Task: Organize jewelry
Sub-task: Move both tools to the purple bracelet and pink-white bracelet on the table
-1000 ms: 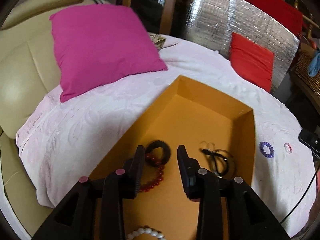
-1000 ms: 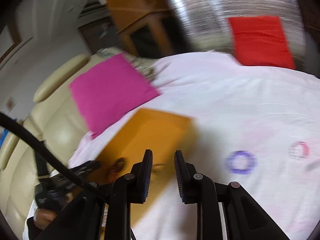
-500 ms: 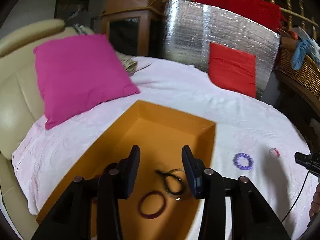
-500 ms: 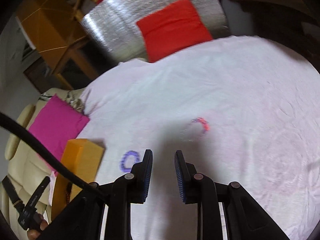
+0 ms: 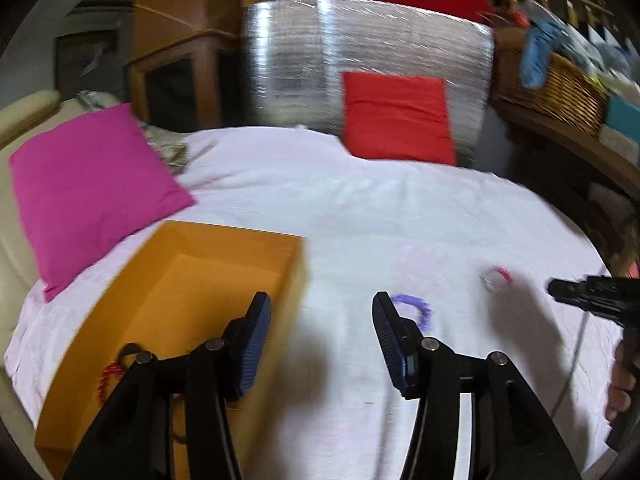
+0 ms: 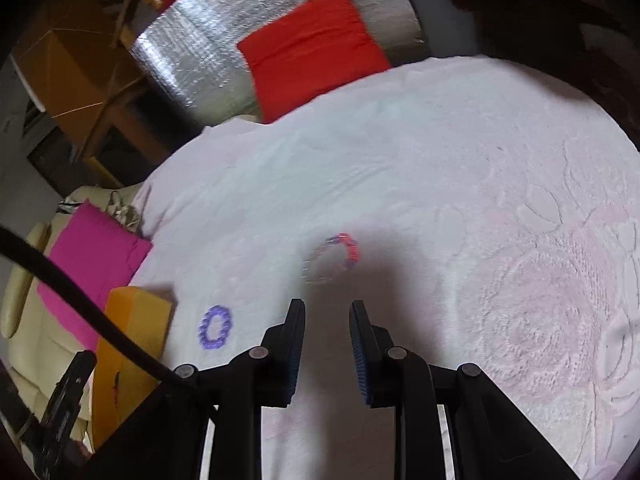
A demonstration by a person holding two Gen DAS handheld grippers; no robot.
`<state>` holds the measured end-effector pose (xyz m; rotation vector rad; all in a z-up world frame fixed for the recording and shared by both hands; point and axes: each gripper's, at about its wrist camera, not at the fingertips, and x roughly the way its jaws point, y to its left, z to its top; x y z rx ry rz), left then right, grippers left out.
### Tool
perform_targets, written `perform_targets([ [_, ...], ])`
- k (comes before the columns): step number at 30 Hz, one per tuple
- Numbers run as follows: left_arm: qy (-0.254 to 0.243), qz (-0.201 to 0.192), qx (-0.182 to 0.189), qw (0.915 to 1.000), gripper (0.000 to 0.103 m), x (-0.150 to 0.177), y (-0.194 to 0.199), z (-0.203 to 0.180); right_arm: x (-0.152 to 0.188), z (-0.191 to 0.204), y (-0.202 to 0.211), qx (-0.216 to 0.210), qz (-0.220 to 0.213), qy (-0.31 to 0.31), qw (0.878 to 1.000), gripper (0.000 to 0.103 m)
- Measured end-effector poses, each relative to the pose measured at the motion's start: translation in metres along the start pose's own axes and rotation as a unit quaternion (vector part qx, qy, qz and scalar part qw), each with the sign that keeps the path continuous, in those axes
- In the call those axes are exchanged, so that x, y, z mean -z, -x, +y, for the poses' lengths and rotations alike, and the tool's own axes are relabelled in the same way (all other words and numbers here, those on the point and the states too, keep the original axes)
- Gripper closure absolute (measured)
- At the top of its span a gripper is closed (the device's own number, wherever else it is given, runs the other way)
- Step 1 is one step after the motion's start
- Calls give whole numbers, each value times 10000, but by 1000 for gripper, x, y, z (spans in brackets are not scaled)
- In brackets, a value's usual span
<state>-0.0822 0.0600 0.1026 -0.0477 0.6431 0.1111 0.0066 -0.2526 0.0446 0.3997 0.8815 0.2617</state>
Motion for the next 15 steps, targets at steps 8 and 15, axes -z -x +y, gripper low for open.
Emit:
perform_targets([
  [8, 26, 828, 450, 9955, 48, 7, -44, -31, -16, -14, -45, 298, -67, -120, 9995, 78],
  [15, 9, 1205, 638, 9907, 48, 15, -64, -38, -31, -6, -78, 712, -258, 171, 9970, 77],
])
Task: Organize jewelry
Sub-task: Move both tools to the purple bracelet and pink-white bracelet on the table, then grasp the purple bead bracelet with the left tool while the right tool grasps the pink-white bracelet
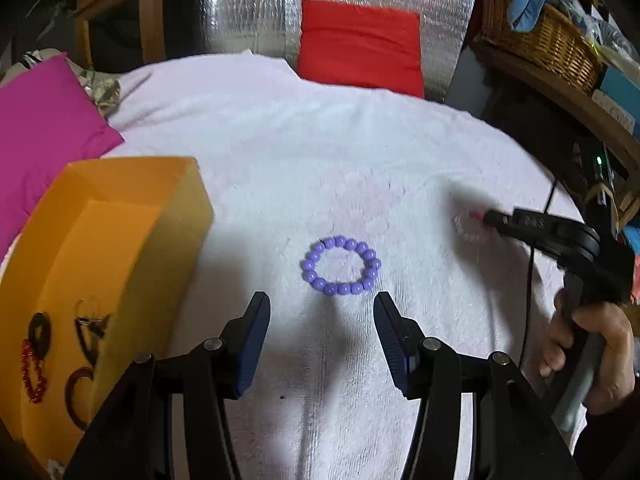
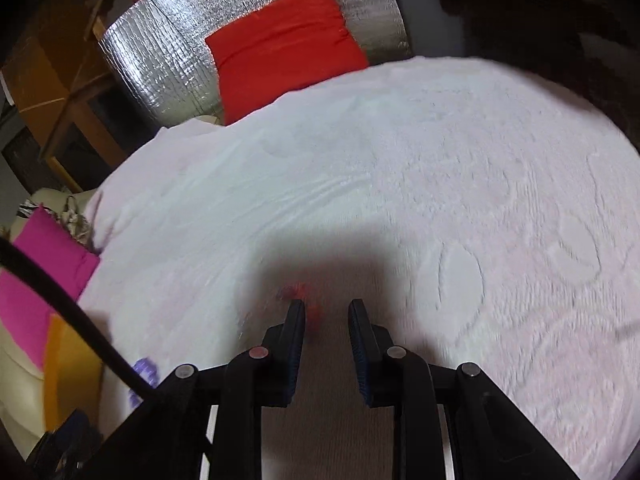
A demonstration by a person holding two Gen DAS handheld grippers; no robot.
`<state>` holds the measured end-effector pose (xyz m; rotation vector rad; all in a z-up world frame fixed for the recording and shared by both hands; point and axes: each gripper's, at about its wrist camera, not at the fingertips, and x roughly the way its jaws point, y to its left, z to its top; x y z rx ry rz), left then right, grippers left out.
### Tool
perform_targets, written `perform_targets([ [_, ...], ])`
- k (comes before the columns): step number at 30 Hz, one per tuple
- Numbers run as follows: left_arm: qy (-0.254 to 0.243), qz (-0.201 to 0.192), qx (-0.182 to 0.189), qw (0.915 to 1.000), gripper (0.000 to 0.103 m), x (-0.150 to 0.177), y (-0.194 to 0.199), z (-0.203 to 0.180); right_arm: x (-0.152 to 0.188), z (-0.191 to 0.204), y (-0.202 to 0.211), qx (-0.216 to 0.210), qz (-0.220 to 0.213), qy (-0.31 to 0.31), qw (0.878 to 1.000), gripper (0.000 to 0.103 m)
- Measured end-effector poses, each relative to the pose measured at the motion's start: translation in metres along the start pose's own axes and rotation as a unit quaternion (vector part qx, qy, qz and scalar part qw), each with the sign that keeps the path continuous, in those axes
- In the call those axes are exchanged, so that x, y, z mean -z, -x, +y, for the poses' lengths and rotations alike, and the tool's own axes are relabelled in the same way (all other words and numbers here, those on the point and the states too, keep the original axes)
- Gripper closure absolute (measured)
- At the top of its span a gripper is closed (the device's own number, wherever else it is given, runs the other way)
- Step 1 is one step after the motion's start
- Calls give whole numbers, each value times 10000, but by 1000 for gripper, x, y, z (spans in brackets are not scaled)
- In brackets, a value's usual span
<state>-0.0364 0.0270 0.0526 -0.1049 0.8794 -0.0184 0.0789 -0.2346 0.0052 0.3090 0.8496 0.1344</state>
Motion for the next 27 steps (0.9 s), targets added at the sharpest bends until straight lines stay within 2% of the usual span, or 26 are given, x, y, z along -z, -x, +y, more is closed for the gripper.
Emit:
perform_targets([
  [2, -51, 90, -23, 9999, 48, 0, -7, -1, 0, 7, -7, 224, -21, 246, 9994, 77],
  [4, -47, 122, 9, 9999, 48, -2, -13, 0, 2, 15, -8, 450, -85, 522, 9976, 83],
  [5, 5, 127, 62, 9999, 48, -3, -16, 1, 2, 18, -7, 511, -74, 618, 9968, 91],
  [6, 51, 128, 105, 9998, 48, -4, -19, 2, 3, 19, -6, 513, -56, 670, 9964, 93],
  [9, 88, 148, 246, 9995, 47, -7, -26, -1, 3, 10, -1, 366, -24, 593, 9976, 94],
  [12, -65, 131, 268, 9995, 41, -9, -35, -10, 3, -1, 6, 186, 53, 458, 9988, 95],
  [15, -11, 106, 208, 9997, 41, -12, -41, -12, 6, -11, 13, -87, 176, 306, 9993, 95],
  [20, 114, 176, 313, 9993, 41, -12, -54, -14, 12, -26, 23, -215, 322, 230, 9990, 95],
  [22, -15, 176, 386, 9991, 48, -10, -57, -19, 14, -33, 28, -221, 345, 218, 9989, 95],
  [24, -210, 131, 341, 9991, 74, -9, -57, -25, 16, -38, 31, -160, 336, 250, 9990, 95],
  [26, -228, 126, 456, 9986, 83, -8, -55, -26, 18, -44, 31, -140, 385, 204, 9990, 95],
  [27, -207, 123, 510, 9984, 93, -8, -54, -26, 18, -47, 30, -178, 412, 143, 9989, 95],
])
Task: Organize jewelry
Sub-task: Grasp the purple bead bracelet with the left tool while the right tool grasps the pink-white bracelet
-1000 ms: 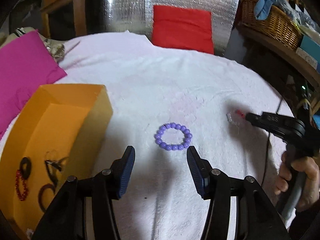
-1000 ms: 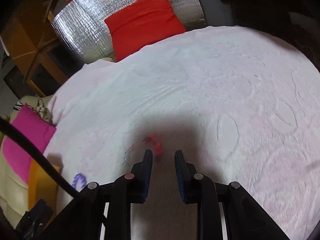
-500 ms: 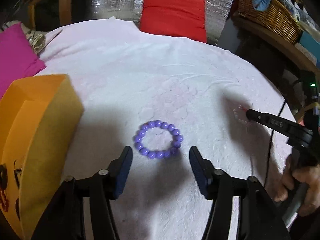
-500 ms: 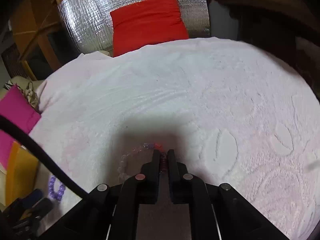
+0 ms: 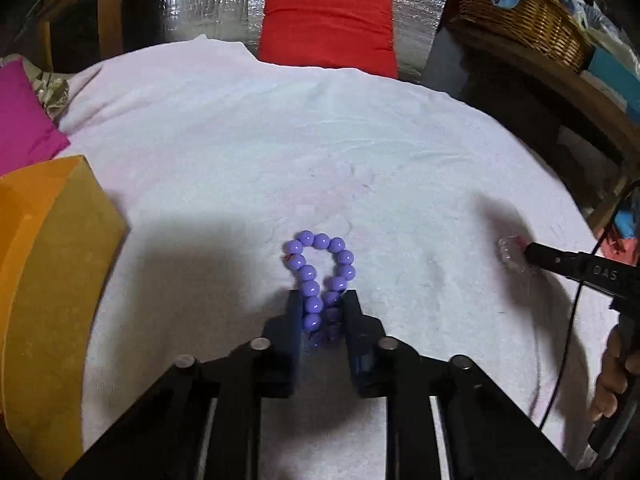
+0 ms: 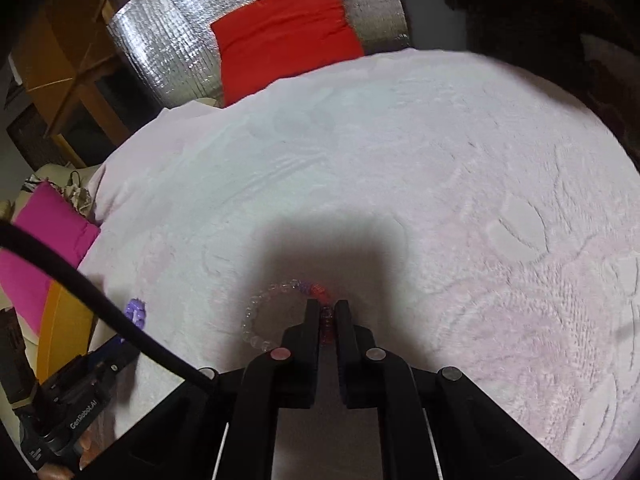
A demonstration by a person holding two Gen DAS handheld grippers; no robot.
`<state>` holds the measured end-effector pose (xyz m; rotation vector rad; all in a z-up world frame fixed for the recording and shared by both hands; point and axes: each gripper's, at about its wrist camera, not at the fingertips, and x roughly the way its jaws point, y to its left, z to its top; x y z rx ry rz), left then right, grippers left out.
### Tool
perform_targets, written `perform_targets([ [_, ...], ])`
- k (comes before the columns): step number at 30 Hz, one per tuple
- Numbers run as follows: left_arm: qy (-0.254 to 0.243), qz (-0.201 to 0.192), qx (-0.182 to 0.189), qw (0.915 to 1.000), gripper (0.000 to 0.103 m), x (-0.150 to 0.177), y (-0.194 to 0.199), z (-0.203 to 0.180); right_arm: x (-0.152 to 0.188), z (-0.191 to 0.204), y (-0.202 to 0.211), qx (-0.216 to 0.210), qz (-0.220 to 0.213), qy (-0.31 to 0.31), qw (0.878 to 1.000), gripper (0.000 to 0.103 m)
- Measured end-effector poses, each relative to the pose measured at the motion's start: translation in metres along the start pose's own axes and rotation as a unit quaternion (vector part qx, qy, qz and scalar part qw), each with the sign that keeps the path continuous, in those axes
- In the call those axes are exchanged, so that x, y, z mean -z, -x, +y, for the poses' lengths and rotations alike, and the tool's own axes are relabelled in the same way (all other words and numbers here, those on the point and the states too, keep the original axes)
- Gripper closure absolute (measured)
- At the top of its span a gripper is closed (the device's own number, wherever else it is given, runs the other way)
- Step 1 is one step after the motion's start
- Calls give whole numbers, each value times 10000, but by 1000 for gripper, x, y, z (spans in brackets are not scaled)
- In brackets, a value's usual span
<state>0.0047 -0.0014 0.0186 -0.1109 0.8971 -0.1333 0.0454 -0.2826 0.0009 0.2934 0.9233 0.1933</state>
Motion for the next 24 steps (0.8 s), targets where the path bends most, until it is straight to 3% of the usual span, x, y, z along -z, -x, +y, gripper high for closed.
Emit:
perform_targets([
  [11, -107, -174, 334, 9992, 93, 5, 29, -2, -9, -10, 27, -909, -262, -367, 9948, 95],
  [16, -178, -246, 476, 9984, 94, 8, 44, -1, -15, -24, 32, -727, -395, -693, 9942, 92],
  [20, -256, -306, 643, 9971, 93, 9, 56, -2, -15, -27, 22, -590, -256, -798, 9947, 91],
  [24, -327, -323, 661, 9968, 93, 12, 63, -2, -13, -14, 3, -169, 33, -383, 9991, 77],
])
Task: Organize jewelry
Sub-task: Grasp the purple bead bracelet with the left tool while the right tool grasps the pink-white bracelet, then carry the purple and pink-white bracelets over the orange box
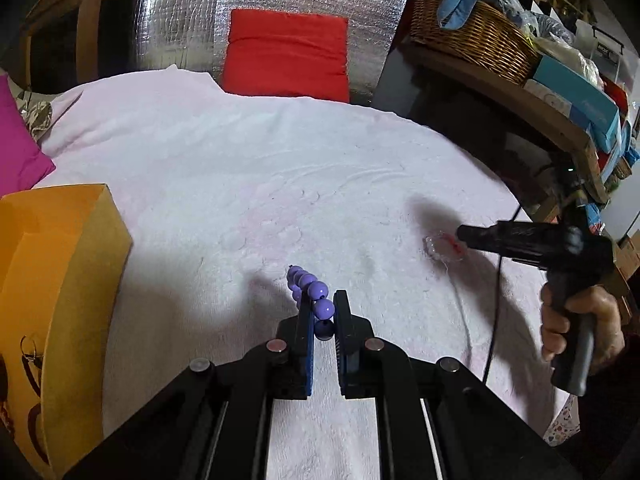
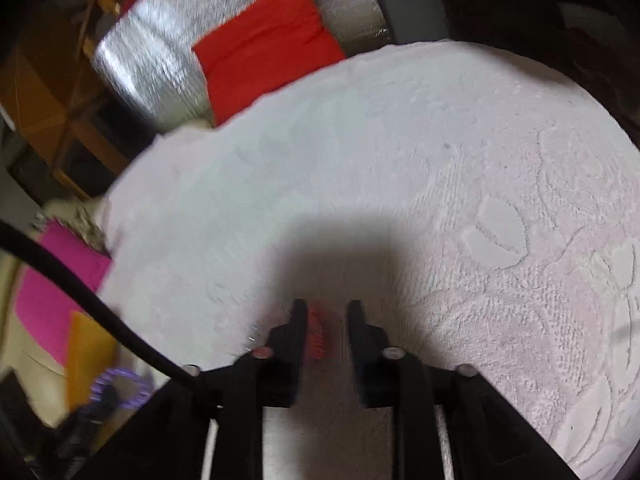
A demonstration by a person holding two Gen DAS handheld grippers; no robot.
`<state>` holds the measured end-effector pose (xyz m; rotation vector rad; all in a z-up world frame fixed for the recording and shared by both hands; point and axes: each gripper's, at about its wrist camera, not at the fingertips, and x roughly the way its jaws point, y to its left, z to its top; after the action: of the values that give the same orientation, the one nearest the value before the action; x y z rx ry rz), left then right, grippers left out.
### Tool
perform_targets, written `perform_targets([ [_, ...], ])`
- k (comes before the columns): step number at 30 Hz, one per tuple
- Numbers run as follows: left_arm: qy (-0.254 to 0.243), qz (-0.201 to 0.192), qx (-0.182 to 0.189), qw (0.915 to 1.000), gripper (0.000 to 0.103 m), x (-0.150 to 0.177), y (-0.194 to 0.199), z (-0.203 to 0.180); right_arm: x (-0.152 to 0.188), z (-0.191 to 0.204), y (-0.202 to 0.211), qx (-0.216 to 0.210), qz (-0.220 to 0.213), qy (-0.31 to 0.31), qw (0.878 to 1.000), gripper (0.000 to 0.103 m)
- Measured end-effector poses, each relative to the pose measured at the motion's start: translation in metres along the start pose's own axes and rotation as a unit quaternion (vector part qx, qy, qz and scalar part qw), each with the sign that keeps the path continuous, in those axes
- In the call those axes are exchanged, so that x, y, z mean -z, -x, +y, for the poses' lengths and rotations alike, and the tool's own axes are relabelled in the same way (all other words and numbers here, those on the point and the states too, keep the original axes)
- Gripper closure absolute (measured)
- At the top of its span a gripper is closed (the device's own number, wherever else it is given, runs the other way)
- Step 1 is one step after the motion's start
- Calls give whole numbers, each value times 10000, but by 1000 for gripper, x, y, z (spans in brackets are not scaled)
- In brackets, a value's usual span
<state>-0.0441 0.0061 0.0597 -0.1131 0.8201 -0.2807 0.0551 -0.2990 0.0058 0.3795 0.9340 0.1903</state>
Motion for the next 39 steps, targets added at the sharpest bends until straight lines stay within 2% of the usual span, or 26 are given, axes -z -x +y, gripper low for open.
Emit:
perform_targets([
  [3, 56, 139, -134, 9998, 93, 1, -7, 9, 5, 11, -11, 298, 64, 373, 9988, 76],
  [5, 94, 235, -303, 9992, 93, 2, -13, 17, 11, 25, -14, 635, -159, 958, 9932, 75],
  [7, 222, 356, -339, 9985, 93, 2, -19, 25, 16, 36, -15, 894, -243, 1379, 9861, 82],
  [8, 284, 393, -320, 9983, 92, 1, -22, 28, 18, 39, -15, 946, -273, 1488, 9840, 92],
  [10, 369, 456, -283, 9979, 88, 1, -27, 31, 19, 44, -11, 1020, -408, 1594, 9811, 95],
  [14, 389, 623, -144, 9972, 75, 2, -37, 27, 13, 39, 0, 772, -591, 1435, 9849, 95],
  [18, 358, 578, -204, 9975, 75, 2, -41, 22, 6, 32, 12, 263, -723, 1149, 9904, 95],
  [19, 391, 523, -205, 9977, 77, 2, -41, 22, 6, 32, 14, 196, -728, 1095, 9911, 95],
  [20, 417, 471, -213, 9978, 88, 2, -40, 22, 5, 32, 16, 110, -739, 1033, 9918, 95],
  [21, 424, 448, -207, 9979, 93, 2, -40, 23, 5, 30, 18, -4, -749, 965, 9925, 95],
  [28, 184, 179, -199, 9995, 94, -2, -26, 9, -1, 14, 39, -786, -806, 376, 9929, 95],
  [33, 86, -68, -78, 9999, 93, -5, -7, 1, -2, 19, 55, -979, -963, 374, 9898, 95],
  [39, 43, -500, 52, 9987, 93, -5, 35, -3, 2, 37, 75, -1188, -1115, 500, 9854, 95],
])
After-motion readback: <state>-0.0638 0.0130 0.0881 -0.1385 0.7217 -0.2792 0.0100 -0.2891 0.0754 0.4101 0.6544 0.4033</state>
